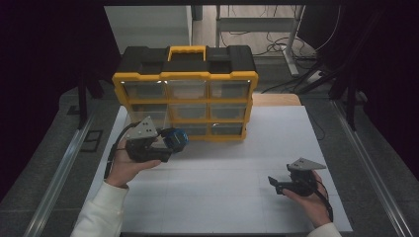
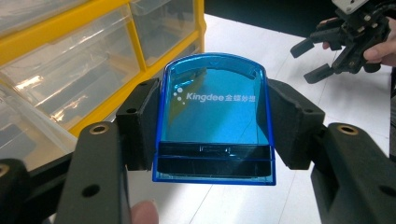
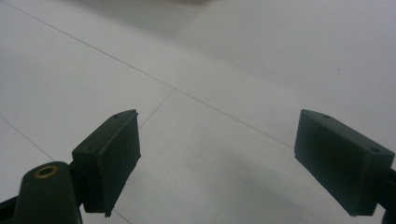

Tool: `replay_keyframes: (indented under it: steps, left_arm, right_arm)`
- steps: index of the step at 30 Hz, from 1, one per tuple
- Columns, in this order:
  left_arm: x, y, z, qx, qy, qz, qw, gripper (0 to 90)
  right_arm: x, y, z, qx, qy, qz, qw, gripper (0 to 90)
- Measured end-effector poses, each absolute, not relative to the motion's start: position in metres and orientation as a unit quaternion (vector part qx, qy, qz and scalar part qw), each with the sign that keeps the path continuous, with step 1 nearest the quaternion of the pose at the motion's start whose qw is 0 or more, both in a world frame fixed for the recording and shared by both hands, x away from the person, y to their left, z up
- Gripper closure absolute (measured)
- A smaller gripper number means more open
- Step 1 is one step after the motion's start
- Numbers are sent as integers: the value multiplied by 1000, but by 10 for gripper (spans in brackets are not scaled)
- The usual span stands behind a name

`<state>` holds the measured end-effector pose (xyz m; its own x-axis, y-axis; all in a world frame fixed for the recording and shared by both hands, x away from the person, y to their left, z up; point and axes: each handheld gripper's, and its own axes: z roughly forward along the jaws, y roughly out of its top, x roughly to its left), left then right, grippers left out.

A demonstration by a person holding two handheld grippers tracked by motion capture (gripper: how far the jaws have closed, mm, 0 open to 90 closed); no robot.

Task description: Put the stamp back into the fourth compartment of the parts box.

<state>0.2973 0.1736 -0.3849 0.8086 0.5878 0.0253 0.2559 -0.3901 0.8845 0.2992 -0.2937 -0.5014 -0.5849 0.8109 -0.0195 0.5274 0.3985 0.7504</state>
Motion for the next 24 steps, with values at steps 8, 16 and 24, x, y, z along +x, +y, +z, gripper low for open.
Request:
replay_keyframes:
  steps: [8, 16, 24]
  left_arm:
    - [296, 179, -381, 809, 264, 177, 495, 410]
    - [295, 184, -378, 802, 268, 182, 502, 410]
    - [296, 185, -378, 801, 270, 185, 501, 410]
  right_arm:
    - [299, -294, -501, 412, 813, 362, 195, 148]
    - [299, -294, -501, 413, 813, 362, 195, 147]
    - [299, -294, -501, 414, 812, 361, 195, 146]
